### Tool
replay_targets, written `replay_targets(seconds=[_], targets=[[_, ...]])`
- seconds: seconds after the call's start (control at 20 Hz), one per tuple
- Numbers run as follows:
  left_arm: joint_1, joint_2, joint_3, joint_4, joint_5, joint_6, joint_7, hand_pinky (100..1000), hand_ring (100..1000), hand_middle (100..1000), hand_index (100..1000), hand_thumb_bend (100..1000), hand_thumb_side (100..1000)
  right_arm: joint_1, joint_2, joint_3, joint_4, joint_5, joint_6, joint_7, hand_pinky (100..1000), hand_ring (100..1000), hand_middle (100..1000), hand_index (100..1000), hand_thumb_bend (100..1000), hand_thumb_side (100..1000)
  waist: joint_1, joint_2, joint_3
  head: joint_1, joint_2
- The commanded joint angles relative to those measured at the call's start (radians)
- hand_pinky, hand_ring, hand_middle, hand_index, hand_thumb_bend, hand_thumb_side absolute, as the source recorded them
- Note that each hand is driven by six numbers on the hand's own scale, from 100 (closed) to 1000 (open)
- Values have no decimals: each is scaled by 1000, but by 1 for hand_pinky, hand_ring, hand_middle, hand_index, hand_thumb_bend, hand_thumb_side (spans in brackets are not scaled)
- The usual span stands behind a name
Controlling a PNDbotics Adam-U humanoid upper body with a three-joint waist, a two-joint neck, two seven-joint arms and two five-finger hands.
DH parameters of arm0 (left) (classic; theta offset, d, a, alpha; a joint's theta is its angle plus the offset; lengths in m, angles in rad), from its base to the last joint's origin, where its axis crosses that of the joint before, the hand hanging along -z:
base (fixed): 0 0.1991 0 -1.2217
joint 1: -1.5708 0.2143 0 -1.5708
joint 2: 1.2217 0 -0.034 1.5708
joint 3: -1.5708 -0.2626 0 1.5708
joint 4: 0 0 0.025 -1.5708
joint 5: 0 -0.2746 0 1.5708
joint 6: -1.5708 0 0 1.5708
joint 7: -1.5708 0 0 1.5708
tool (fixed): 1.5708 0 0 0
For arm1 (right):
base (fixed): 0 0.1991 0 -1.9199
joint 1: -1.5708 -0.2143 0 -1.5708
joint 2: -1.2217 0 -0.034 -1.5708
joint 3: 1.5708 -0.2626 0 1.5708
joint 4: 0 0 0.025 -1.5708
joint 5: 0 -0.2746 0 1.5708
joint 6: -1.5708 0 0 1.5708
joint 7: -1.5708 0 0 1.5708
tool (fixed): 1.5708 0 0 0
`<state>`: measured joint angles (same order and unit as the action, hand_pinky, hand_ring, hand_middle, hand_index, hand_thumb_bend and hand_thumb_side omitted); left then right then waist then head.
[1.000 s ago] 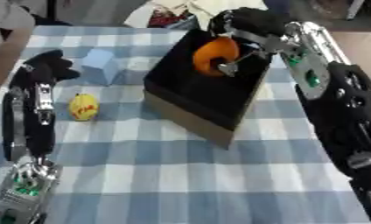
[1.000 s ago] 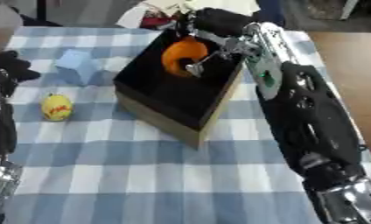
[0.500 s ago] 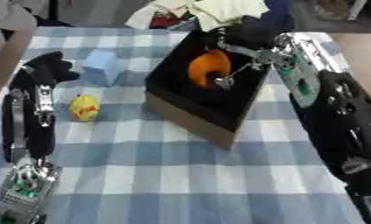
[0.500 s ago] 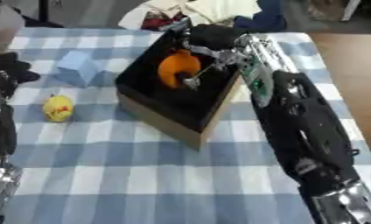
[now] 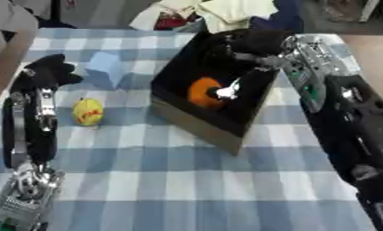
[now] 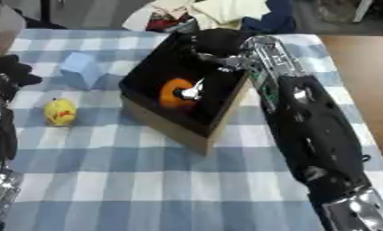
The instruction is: Pick up objects on the table and place them in the box.
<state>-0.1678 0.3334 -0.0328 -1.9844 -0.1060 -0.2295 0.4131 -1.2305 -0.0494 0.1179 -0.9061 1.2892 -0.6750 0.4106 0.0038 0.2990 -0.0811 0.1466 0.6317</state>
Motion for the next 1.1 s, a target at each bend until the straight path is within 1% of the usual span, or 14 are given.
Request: replay_targets(seconds=[0.05,0.1,0.25,0.45,0.5,0.55,0.6,0.65,0.7,0.75,0.8,0.85,1.0,1.1], targets=[[-10,6,1,-16,3,-1,-5,663,570,578,741,100,783,-18,-9,-6,-31,36,1,-28,948,1000,935,878,491,964,2,-20,-2,-2,-10],[-10,6,2,-16,3,-1,-6,663,570,578,741,100,784,-17,-10,-7,-32,41,1,-36,951,1000,938,879,509,961,2,-21,-2,-3,-10],[-10,6,1,-16,3,-1,-7,663,570,578,741,100,785,-16,-11,-11,-40,51,0,-59,951,1000,933,873,502,939,3,-21,-5,-3,-10],[-9,6,2,-16,3,0,-8,663,570,578,741,100,785,-14,-18,-19,-54,42,5,-85,947,1000,921,868,410,878,3,-21,-6,-2,-10],[-9,6,2,-16,2,0,-8,663,570,578,741,100,785,-13,-21,-21,-59,34,6,-90,947,1000,921,868,410,878,3,-21,-7,-1,-10],[-9,7,3,-16,2,0,-8,663,569,578,741,100,785,-12,-26,-26,-67,24,8,-96,947,1000,918,868,336,823,3,-21,-8,-1,-9],[-8,7,3,-16,2,0,-7,663,569,578,741,100,785,-10,-33,-31,-75,11,9,-102,946,1000,918,868,327,811,3,-21,-10,0,-9],[-8,7,4,-16,1,0,-7,663,569,578,741,100,785,-9,-45,-38,-86,-3,12,-109,940,1000,913,863,258,752,3,-21,-11,2,-8],[-7,8,4,-16,1,0,-6,663,569,578,741,100,786,-7,-57,-45,-97,-18,15,-117,935,1000,909,861,221,730,3,-21,-12,3,-8],[-6,8,5,-16,0,0,-5,663,569,578,741,100,788,-5,-71,-55,-107,-33,20,-127,931,997,907,857,162,701,2,-21,-14,5,-7],[-6,8,5,-16,0,0,-4,663,569,578,741,100,788,-2,-85,-63,-116,-48,25,-137,930,996,905,857,147,693,2,-21,-15,6,-6],[-6,9,6,-16,0,1,-3,663,569,579,741,100,792,1,-100,-74,-125,-64,28,-148,913,981,894,852,100,625,1,-21,-17,8,-6],[-4,10,8,-16,-2,1,1,663,569,579,741,100,794,18,-146,-107,-147,-113,31,-193,905,965,883,846,100,564,-1,-21,-21,13,-4],[-3,11,8,-16,-3,1,4,663,569,579,741,100,796,33,-171,-121,-152,-146,32,-225,906,966,883,852,100,576,-2,-21,-23,15,-3]])
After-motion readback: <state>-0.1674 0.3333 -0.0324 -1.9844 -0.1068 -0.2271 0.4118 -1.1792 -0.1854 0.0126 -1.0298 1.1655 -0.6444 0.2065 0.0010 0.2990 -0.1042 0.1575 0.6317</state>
